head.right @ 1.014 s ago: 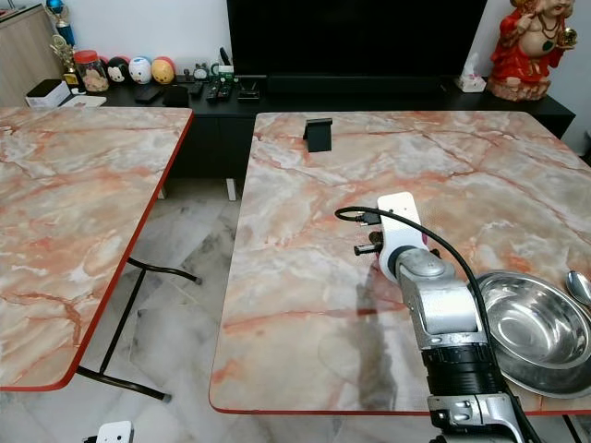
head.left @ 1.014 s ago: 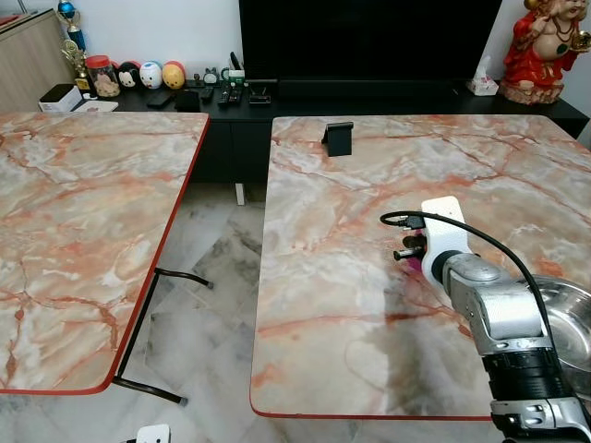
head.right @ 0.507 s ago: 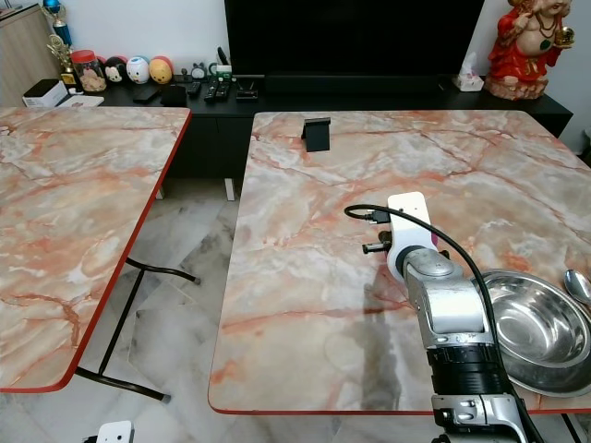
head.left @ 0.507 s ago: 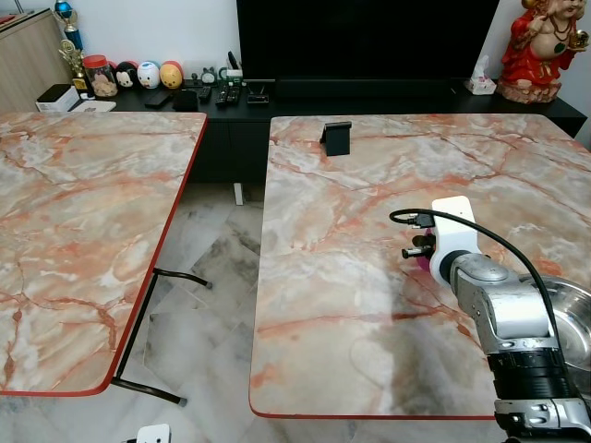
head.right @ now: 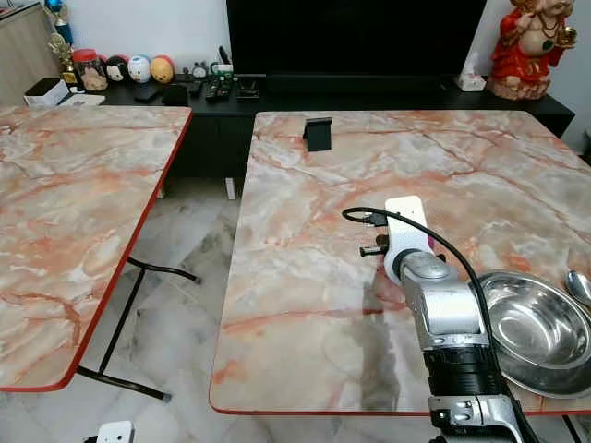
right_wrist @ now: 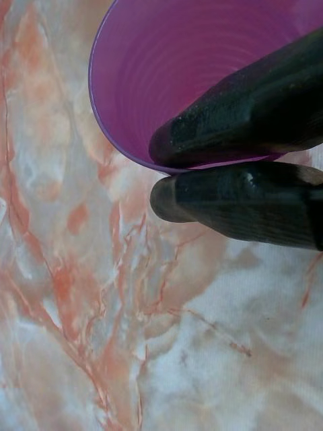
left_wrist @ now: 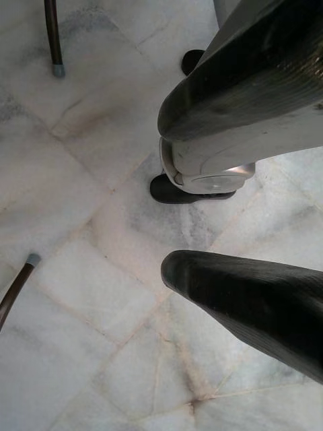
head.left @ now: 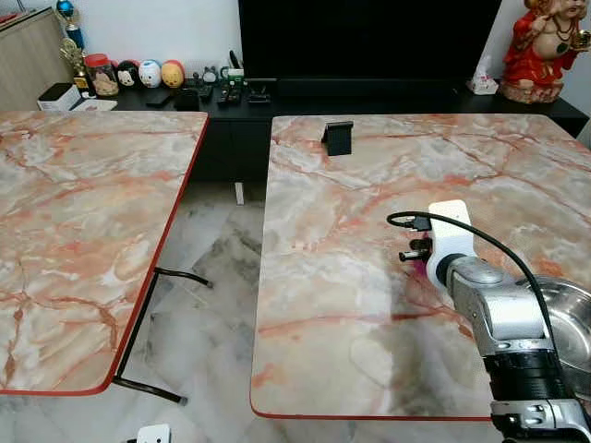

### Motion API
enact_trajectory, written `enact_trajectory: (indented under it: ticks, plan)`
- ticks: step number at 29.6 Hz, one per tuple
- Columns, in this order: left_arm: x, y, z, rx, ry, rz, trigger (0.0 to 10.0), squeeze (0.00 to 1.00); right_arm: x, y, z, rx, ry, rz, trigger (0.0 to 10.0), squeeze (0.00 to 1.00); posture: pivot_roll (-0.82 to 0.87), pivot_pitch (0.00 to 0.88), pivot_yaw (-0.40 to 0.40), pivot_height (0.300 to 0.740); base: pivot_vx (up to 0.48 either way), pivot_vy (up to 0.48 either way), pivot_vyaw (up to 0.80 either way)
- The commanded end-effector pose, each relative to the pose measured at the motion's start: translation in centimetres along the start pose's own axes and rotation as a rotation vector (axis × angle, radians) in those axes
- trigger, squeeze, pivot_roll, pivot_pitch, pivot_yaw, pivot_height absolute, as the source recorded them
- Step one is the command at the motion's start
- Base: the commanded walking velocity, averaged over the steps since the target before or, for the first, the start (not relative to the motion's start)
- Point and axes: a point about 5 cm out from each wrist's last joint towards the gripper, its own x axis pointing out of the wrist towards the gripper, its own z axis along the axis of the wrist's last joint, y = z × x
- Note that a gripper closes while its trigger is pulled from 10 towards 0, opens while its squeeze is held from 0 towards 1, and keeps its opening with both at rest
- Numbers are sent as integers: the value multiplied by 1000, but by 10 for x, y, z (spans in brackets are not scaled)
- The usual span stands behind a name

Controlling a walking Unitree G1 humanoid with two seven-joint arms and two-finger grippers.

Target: Setting the table

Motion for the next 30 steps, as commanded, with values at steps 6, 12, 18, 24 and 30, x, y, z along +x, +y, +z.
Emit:
enact_trajectory:
  ticks: [6,12,18,24,30]
  plan:
    - [0,1,-2,7,23,-3,10000,0,1,2,-1,5,1,4,10000,0,-131,0,-10,719,0,0,0]
    - [0,1,-2,7,23,-4,10000,0,1,3,0,7,-5,7,10000,671,-131,0,-10,719,0,0,0]
    - [0,1,-2,7,23,-4,10000,0,1,3,1,4,-11,4,10000,631,-129,0,-12,719,0,0,0]
    - [0,1,-2,6,23,-2,10000,0,1,3,3,1,-23,1,10000,0,-129,0,-11,719,0,0,0]
    - [0,2,-2,8,23,-2,10000,0,1,3,5,8,-37,0,10000,0,-129,0,-10,719,0,0,0]
